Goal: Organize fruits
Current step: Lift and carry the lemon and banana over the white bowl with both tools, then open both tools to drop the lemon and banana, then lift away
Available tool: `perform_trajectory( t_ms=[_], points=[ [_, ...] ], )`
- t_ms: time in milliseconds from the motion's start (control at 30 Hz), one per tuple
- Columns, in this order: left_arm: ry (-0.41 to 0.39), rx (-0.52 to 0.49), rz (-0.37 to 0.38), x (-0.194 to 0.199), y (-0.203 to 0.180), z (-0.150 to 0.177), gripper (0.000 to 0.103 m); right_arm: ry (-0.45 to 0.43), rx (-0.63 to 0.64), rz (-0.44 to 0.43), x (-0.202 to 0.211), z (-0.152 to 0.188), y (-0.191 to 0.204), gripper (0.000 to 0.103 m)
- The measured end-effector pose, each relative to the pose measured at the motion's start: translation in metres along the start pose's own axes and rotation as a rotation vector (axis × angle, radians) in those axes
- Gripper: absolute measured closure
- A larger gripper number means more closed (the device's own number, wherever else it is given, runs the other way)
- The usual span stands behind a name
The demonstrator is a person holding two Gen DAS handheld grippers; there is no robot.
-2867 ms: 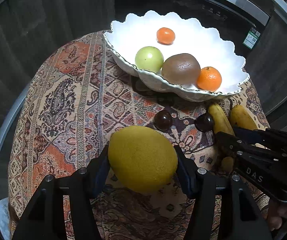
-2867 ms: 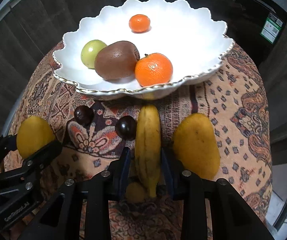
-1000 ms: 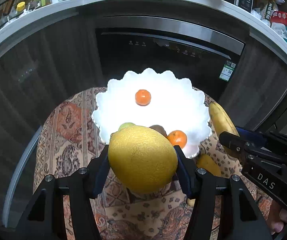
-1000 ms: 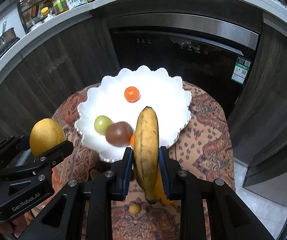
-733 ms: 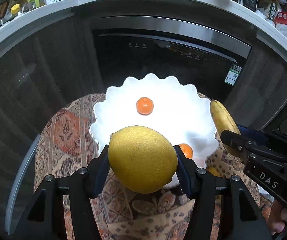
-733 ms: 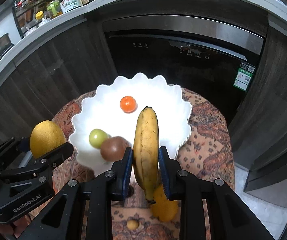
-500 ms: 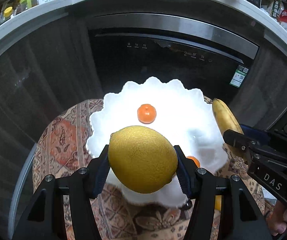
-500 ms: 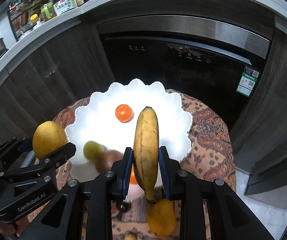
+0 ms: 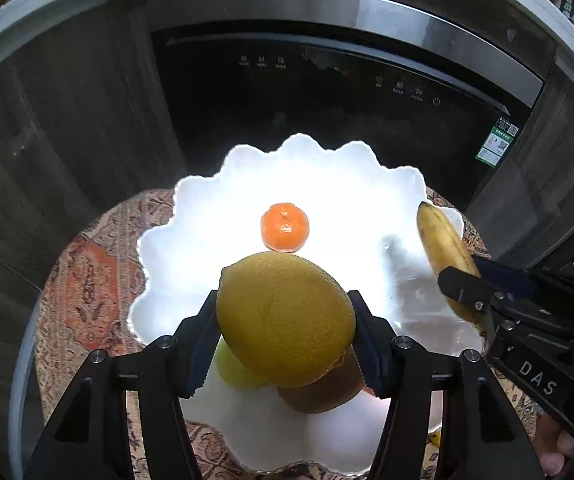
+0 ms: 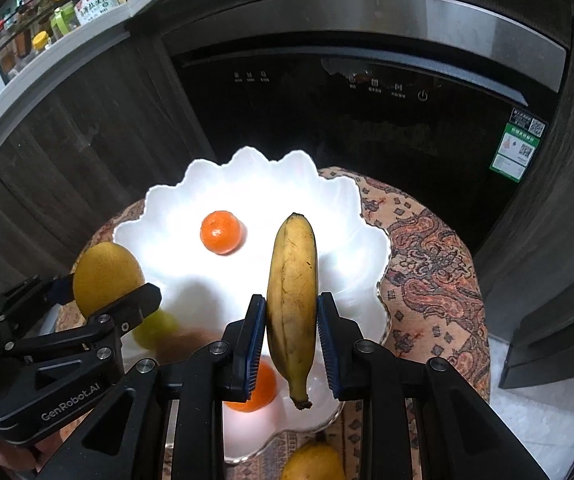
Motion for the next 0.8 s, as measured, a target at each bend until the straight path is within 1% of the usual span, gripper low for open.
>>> perform_trajectory(
  t_ms=[67,100,133,167,200,233,300,367,400,433,533,800],
  points=[
    [0.007,-0.001,0.000,-0.003,-0.001,0.000,0.043,0.011,0.001,-0.004,-0.004,0.000,-0.001,0.075],
    [-0.002,-0.007,-0.010,-0.001,-0.002,0.000,0.039,0.016,0.001,-0.006,-0.006,0.000,-0.001,0.075],
    [-0.009,-0.009,-0.019,0.000,-0.002,0.000,0.029,0.013,-0.004,-0.004,-0.005,0.001,-0.002,0.073],
    [-0.022,-0.009,-0.040,0.004,-0.001,-0.001,0.024,0.010,-0.006,0.002,-0.005,0.001,-0.003,0.071],
    [-0.034,-0.007,-0.055,0.008,0.000,-0.001,0.020,0.004,-0.009,0.013,-0.003,0.001,-0.004,0.063],
    [-0.044,-0.004,-0.064,0.012,0.001,-0.001,0.020,-0.001,-0.014,0.032,-0.001,0.002,-0.005,0.056],
    [-0.045,0.001,-0.059,0.018,0.003,0.001,0.019,-0.009,-0.017,0.049,0.004,0.003,-0.006,0.053],
    [-0.054,0.010,-0.064,0.025,0.004,0.006,0.014,-0.012,-0.021,0.063,0.009,0.006,-0.006,0.048],
    [-0.058,0.011,-0.068,0.029,0.004,0.008,0.010,-0.017,-0.023,0.067,0.012,0.007,-0.006,0.044],
    [-0.060,0.011,-0.071,0.032,0.003,0.011,0.010,-0.024,-0.024,0.070,0.017,0.009,-0.006,0.041],
    [-0.067,0.008,-0.076,0.043,0.001,0.019,0.009,-0.040,-0.026,0.087,0.029,0.015,-0.004,0.039],
    [-0.114,-0.017,-0.093,0.081,-0.010,0.041,0.009,-0.093,-0.021,0.128,0.072,0.036,-0.001,0.038]
  ],
)
Point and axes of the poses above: each gripper's, at about its wrist camera, not at the fingertips, and x roughly against the way its jaws point, y to its left, z to its underside, the point moved 4 cm from there along -x, roughly the way its jaws point, and after that the axes turned 14 degrees about y, right-handed, at the moved point
